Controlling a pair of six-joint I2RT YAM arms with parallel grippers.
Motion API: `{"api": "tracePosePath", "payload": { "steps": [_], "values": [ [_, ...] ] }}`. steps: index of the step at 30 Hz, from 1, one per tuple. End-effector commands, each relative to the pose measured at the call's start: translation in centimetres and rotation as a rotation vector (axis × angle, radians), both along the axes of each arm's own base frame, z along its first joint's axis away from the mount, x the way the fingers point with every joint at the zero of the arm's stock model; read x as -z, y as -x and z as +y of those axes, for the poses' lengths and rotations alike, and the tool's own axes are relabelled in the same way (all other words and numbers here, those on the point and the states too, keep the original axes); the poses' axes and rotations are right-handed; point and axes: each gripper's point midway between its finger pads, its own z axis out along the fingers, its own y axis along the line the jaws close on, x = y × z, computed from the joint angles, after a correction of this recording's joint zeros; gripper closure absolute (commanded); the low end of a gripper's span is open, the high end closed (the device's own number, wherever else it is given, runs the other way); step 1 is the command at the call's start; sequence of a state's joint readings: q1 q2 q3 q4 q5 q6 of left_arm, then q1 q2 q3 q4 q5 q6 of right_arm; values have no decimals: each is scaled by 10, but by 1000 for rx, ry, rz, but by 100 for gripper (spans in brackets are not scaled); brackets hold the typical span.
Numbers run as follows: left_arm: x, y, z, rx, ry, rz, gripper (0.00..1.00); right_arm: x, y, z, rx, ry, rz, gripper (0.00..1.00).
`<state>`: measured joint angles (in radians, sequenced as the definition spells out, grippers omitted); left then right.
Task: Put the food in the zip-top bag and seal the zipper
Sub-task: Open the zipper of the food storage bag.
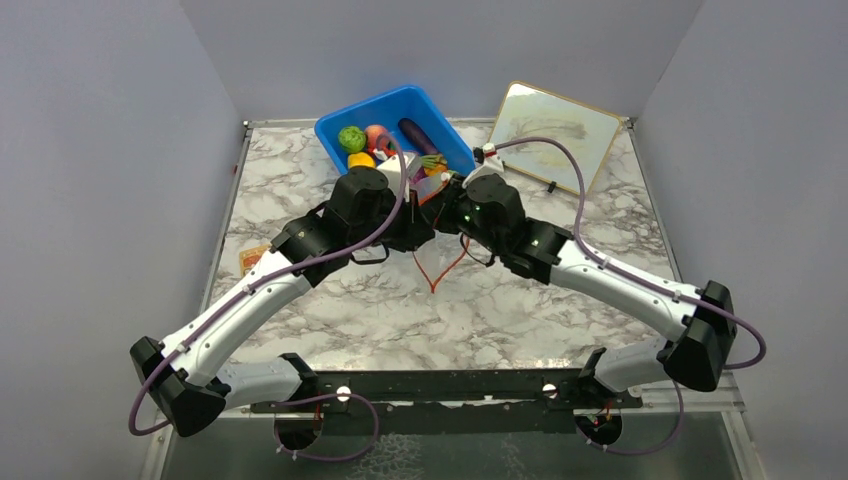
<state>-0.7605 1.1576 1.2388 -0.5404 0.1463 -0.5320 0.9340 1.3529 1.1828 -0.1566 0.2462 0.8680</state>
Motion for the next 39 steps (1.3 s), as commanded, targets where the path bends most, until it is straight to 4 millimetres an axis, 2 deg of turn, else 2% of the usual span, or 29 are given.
{"api": "tracePosePath", "payload": {
  "steps": [1,6,8,10,13,15,17,24,28,30,32,34,36,39],
  "values": [
    [-25,3,-9,46,79,-64,100,33,-14,4,101,35,65,99],
    [-24,5,1,13,61,-69,100,72,-30,6,150,115,59,99],
    [-23,1,11,-33,33,-81,100,91,-34,-1,183,185,81,99],
    [-20,-6,24,-103,-12,-85,100,109,-38,-17,234,244,106,99],
    [-11,-13,40,-180,-87,-67,100,128,-46,-60,363,328,132,99],
    [-8,-16,46,-215,-105,-59,100,132,-49,-86,423,354,143,99],
    [-7,-17,49,-232,-107,-56,100,134,-48,-101,436,353,144,99],
    [10,-38,73,-350,-266,-78,100,121,-41,-116,455,347,127,99],
    [22,-45,75,-354,-326,-78,100,113,-39,-118,453,329,117,99],
    [26,-44,66,-317,-321,-66,100,99,-36,-103,362,281,78,99],
    [28,-41,55,-267,-291,-46,100,76,-27,-69,149,220,-14,99],
    [31,-38,46,-234,-264,-32,100,59,-12,-52,20,185,-12,96],
    [32,-36,40,-211,-238,-21,100,41,1,-41,-89,154,-37,87],
    [32,-33,32,-185,-198,-14,100,26,17,-40,-162,159,-26,77]
  ]
}}
